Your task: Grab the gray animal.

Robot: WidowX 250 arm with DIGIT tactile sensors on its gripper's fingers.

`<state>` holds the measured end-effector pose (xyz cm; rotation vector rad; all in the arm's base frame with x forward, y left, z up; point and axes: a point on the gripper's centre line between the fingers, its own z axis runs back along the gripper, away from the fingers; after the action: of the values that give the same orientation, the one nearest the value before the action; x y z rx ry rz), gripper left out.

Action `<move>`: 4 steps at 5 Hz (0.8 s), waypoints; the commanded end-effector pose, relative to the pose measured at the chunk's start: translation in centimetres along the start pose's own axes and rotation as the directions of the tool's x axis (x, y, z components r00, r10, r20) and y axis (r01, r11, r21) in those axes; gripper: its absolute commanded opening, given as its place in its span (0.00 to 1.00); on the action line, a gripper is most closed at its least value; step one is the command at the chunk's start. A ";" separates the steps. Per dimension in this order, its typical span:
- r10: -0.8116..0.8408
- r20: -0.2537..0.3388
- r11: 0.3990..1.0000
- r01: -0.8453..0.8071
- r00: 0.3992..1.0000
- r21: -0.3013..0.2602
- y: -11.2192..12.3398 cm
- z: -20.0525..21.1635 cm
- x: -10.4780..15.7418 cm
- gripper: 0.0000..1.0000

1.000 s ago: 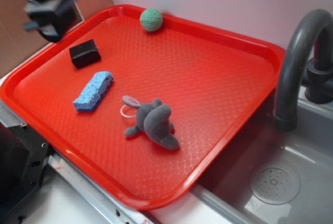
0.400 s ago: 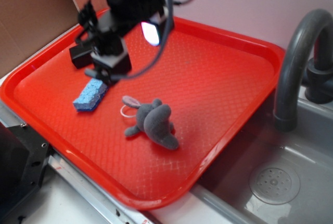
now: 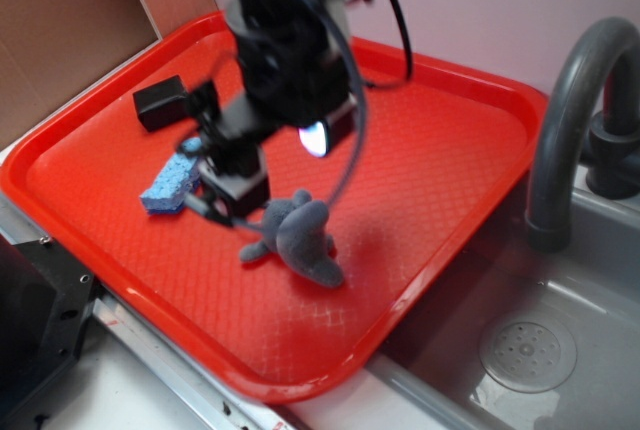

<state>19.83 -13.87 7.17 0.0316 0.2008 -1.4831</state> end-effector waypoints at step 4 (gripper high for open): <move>-0.044 -0.096 0.999 0.041 0.994 -0.033 0.4 -5.7 -1.8 0.00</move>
<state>20.28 -11.80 1.94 0.0815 0.3008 -1.5156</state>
